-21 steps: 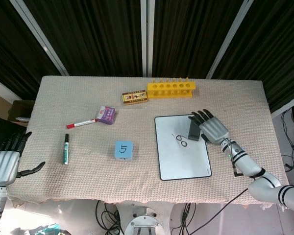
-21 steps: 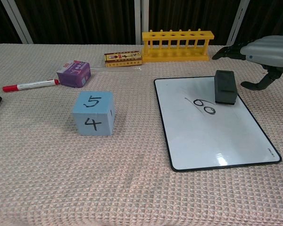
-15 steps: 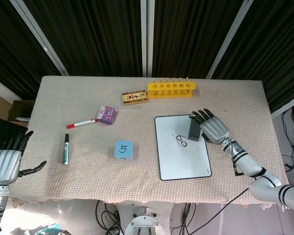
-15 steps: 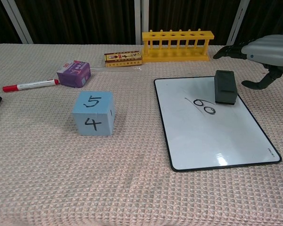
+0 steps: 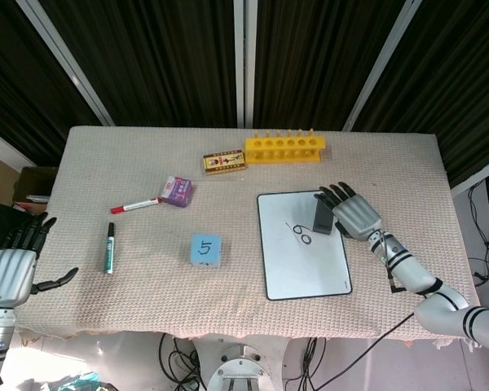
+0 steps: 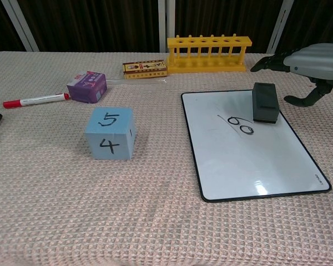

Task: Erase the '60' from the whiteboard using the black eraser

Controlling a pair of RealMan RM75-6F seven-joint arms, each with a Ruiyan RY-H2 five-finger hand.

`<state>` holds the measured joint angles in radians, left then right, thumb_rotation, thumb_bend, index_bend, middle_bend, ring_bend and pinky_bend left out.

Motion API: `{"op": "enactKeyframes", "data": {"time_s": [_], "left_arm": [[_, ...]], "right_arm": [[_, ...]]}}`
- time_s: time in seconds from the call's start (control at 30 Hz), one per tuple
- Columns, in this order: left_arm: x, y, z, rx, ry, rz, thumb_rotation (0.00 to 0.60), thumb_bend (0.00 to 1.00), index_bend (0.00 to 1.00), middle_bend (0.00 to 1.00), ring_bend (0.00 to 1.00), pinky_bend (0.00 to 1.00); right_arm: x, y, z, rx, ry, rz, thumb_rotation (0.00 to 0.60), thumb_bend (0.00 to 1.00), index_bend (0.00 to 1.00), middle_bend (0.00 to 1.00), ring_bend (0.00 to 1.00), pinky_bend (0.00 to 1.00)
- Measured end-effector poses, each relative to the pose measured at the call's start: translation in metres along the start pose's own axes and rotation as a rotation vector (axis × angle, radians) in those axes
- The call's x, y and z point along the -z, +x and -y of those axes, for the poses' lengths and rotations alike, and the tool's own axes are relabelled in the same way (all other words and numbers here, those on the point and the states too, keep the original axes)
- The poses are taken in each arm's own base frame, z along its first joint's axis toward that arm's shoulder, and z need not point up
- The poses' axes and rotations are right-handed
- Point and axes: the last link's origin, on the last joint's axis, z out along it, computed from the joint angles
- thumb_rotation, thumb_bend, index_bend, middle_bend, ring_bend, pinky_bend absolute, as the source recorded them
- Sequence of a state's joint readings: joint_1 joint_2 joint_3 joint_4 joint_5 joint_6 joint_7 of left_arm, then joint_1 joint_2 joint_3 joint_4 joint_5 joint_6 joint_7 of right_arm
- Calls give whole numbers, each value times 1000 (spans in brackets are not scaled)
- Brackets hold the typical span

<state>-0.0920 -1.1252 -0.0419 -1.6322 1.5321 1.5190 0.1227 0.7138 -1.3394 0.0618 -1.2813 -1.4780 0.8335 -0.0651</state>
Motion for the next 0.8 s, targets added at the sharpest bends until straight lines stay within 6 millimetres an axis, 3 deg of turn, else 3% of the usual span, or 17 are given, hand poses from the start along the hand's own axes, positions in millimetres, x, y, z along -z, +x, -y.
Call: {"op": "enactKeyframes", "data": {"time_s": [0.2, 0.37, 0.43, 0.8], "left_arm": [[-2, 0, 0, 3, 2, 7, 303, 129, 84, 58, 97, 198], [-3, -3, -1, 5, -3, 21, 305, 129, 84, 58, 97, 198], [-3, -2, 0, 2, -3, 18, 304, 129, 85, 58, 97, 199], [-3, 2, 3, -4, 11, 24, 330, 129, 85, 58, 97, 199]], "right_arm": [[0, -1, -1, -11, 12, 17, 600, 550, 0, 0, 0, 0], [-3, -2, -1, -41, 21, 29, 600, 902, 0, 0, 0, 0], [-7, -3, 0, -45, 30, 34, 600, 988, 0, 0, 0, 0], [-23, -4, 3, -57, 23, 51, 600, 1000, 0, 83, 0, 0]]}}
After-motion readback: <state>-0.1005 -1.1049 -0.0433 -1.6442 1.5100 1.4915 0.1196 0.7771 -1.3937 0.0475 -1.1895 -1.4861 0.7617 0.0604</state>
